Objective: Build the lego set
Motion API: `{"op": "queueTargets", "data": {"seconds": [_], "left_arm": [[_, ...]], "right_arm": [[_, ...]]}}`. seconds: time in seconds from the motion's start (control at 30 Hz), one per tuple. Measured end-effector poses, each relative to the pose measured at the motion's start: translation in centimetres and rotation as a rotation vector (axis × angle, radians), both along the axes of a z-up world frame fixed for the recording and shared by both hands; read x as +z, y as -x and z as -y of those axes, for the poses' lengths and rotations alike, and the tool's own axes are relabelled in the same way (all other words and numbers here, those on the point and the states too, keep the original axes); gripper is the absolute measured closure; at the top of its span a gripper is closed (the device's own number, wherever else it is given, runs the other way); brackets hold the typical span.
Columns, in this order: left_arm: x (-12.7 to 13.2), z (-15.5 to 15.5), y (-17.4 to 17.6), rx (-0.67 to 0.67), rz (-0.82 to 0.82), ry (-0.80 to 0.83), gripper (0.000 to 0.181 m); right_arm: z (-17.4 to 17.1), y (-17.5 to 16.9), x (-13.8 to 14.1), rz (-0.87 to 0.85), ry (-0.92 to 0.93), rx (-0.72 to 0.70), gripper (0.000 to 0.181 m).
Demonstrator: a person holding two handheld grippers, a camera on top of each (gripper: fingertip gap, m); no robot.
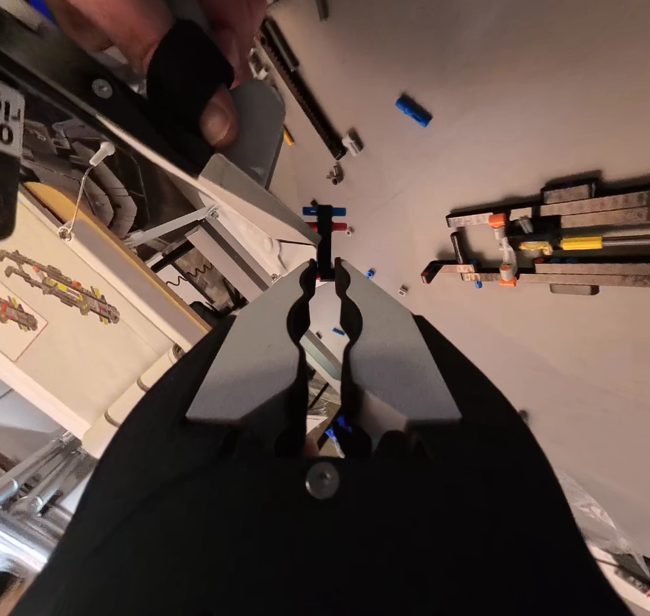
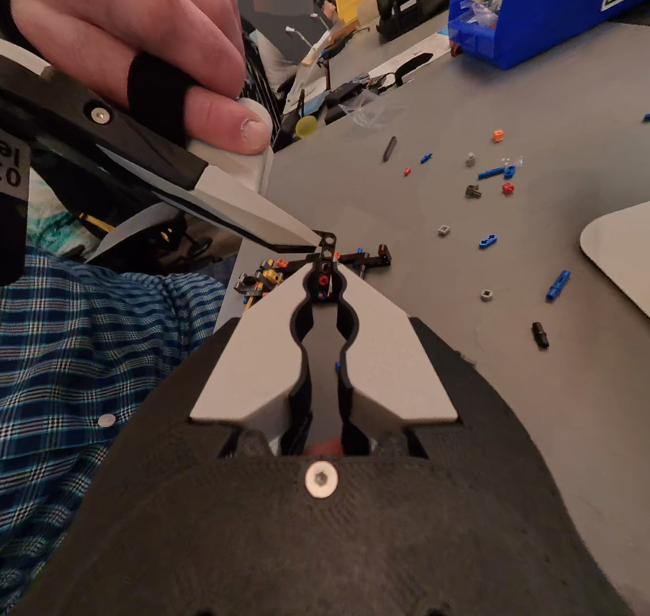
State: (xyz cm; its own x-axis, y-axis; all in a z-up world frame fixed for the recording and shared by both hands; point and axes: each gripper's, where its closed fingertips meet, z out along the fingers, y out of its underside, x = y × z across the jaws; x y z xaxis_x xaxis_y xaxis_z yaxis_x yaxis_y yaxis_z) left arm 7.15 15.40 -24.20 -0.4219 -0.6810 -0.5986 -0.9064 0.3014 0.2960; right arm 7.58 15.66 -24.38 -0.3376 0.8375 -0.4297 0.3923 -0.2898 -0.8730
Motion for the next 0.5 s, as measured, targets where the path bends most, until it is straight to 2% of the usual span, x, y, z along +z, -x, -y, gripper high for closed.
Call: {"op": "queueTargets", "data": {"seconds": [0.2, 0.33, 0.4, 0.5], "left_arm": [[1.3, -1.7, 0.5, 0.136, 0.179, -0.089, 0.171], [1.9, -2.0, 1.8, 0.257, 0.288, -0.136, 0.162], [1.8, -1.6, 2.6, 0.335, 0.346, -0.118, 0.154], [1.4, -0.8, 2.3, 0.397, 0.469, -0.066, 0.155]], "right_arm": [[-1.5, 0.3, 0.8, -0.051, 0.144, -0.073, 0.178], [-1.6, 0.7, 0.7, -0.062, 0.139, -0.109, 0.178], [-1.7, 0.9, 0.6, -0.065, 0.139, -0.127, 0.178], [-1.7, 1.2, 0.9, -0.087, 0.123, -0.145, 0.178]]}}
